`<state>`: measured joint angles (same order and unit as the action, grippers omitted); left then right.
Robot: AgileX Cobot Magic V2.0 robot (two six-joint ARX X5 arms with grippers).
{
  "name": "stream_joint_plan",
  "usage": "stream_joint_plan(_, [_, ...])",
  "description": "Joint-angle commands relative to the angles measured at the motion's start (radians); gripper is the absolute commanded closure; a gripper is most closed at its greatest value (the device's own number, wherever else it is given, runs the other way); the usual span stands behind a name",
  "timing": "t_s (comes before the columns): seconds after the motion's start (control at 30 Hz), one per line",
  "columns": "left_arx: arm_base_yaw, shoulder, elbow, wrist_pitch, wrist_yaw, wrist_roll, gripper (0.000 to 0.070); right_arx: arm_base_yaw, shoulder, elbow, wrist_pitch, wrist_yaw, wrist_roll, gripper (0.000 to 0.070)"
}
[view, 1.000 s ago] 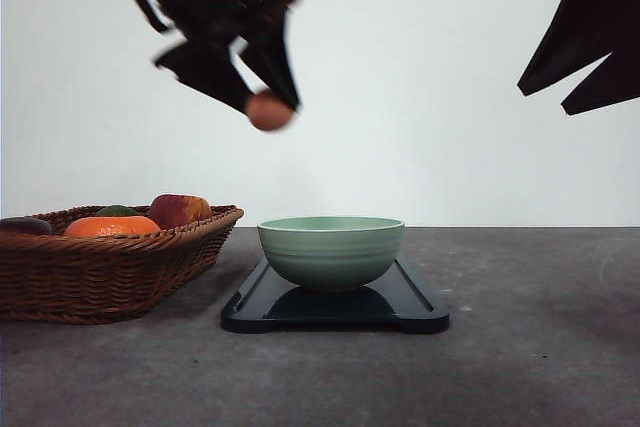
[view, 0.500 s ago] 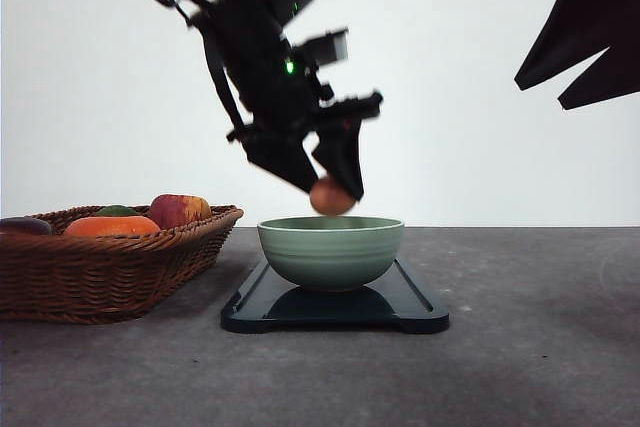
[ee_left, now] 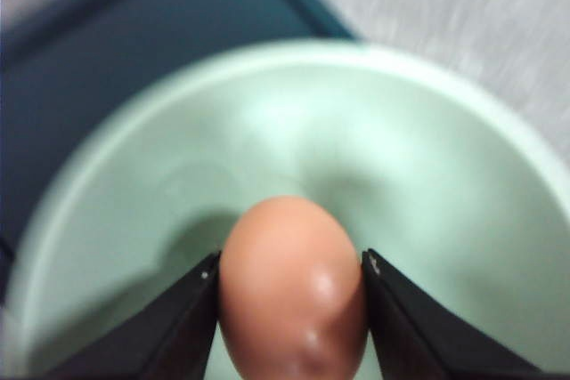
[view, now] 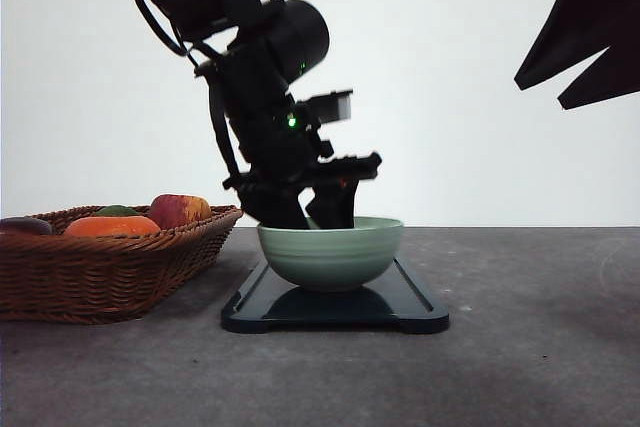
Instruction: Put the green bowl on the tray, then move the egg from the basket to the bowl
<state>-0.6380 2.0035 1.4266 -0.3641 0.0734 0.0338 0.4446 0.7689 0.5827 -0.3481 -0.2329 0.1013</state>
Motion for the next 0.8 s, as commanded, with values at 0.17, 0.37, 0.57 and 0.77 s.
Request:
stream_joint_plan(0.17, [-0.012, 0.023, 0.028, -0.006, -0.003, -0.001, 0.032, 0.006, 0.007, 0.013, 0.011, 0.001, 0.004, 0.0372])
stream_joint_plan(0.37, [-0.012, -0.008, 0.074, -0.023, -0.003, 0.0, 0.0211, 0.006, 0.007, 0.013, 0.011, 0.001, 0.004, 0.0372])
stream_joint_plan(0.57, [-0.009, -0.107, 0.145, -0.138, -0.001, -0.001, 0.0213, 0.006, 0.007, 0.013, 0.011, 0.001, 0.004, 0.0372])
stream_joint_plan(0.77, [0.02, -0.253, 0.136, -0.212, 0.066, -0.059, 0.0222, 0.006, 0.007, 0.013, 0.013, 0.001, -0.002, 0.0371])
